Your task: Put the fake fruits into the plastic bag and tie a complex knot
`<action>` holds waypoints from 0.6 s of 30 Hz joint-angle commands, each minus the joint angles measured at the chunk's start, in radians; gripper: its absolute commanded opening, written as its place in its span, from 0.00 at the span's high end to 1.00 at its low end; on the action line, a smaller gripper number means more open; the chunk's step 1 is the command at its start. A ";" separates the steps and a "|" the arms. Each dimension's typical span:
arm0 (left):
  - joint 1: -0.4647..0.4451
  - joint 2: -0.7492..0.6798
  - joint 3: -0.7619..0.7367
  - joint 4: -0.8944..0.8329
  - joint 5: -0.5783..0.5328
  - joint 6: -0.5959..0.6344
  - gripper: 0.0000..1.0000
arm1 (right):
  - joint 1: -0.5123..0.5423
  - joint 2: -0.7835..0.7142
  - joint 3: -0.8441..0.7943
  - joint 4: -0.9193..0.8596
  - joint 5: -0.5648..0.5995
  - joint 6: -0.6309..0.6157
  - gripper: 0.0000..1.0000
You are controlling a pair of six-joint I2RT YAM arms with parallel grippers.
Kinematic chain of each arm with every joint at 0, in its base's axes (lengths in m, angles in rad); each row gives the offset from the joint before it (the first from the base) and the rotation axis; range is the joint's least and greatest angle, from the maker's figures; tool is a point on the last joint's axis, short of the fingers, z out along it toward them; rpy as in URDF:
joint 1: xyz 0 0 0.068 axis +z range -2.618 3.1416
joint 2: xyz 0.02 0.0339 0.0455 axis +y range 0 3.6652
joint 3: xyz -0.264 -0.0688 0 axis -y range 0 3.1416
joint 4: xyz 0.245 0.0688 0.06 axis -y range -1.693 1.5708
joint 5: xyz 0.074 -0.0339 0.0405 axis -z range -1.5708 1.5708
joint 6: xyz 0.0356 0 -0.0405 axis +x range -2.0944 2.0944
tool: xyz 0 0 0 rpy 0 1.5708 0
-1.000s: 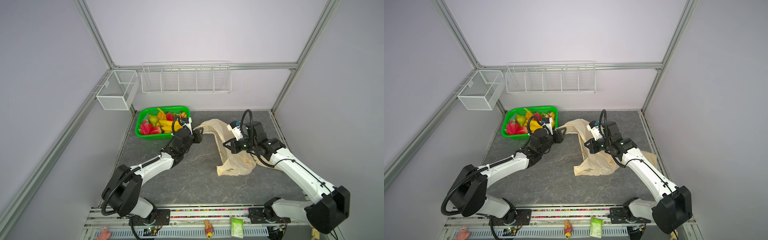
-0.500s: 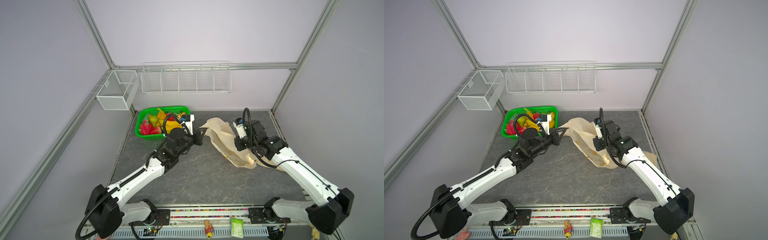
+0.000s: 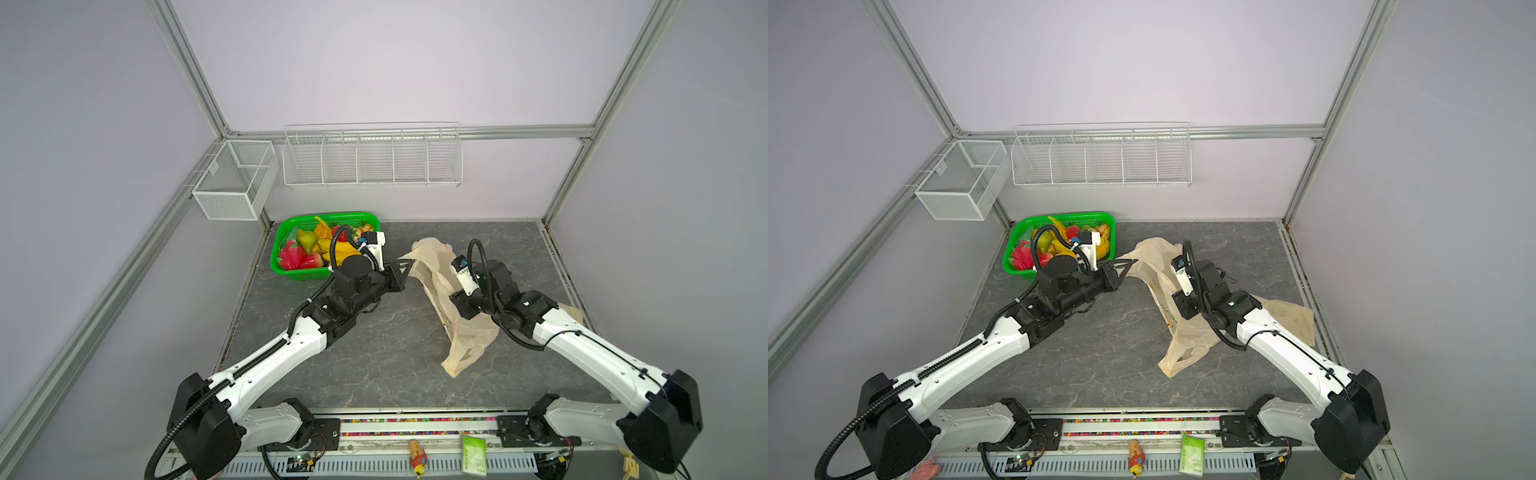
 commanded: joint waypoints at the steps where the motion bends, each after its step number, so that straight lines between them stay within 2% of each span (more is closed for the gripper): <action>1: -0.002 -0.004 0.026 -0.011 -0.006 -0.034 1.00 | 0.028 0.011 -0.035 0.111 -0.042 0.001 0.38; 7: -0.001 -0.008 0.012 -0.012 -0.025 -0.030 1.00 | 0.046 0.081 -0.069 0.219 -0.072 0.057 0.37; 8: -0.001 -0.009 0.009 -0.014 -0.028 -0.026 1.00 | 0.045 0.094 -0.065 0.226 -0.057 0.072 0.46; 10: 0.000 -0.015 0.003 -0.029 -0.046 0.007 0.98 | 0.043 0.106 -0.039 0.188 -0.024 0.096 0.73; 11: 0.001 -0.016 0.003 -0.053 -0.077 0.040 0.92 | 0.034 0.101 -0.023 0.158 -0.024 0.118 0.84; 12: 0.005 -0.014 0.001 -0.075 -0.111 0.074 0.81 | 0.021 0.091 -0.012 0.136 -0.048 0.145 0.92; 13: 0.018 -0.010 -0.003 -0.100 -0.142 0.112 0.66 | -0.010 0.077 -0.003 0.114 -0.107 0.201 0.94; 15: 0.060 -0.005 -0.006 -0.144 -0.151 0.151 0.45 | -0.092 0.068 0.007 0.095 -0.302 0.339 0.94; 17: 0.089 -0.029 -0.015 -0.188 -0.138 0.166 0.32 | -0.137 0.056 -0.021 0.141 -0.433 0.490 0.94; 18: 0.090 -0.049 -0.029 -0.189 -0.134 0.175 0.27 | -0.141 0.043 -0.039 0.175 -0.451 0.552 0.94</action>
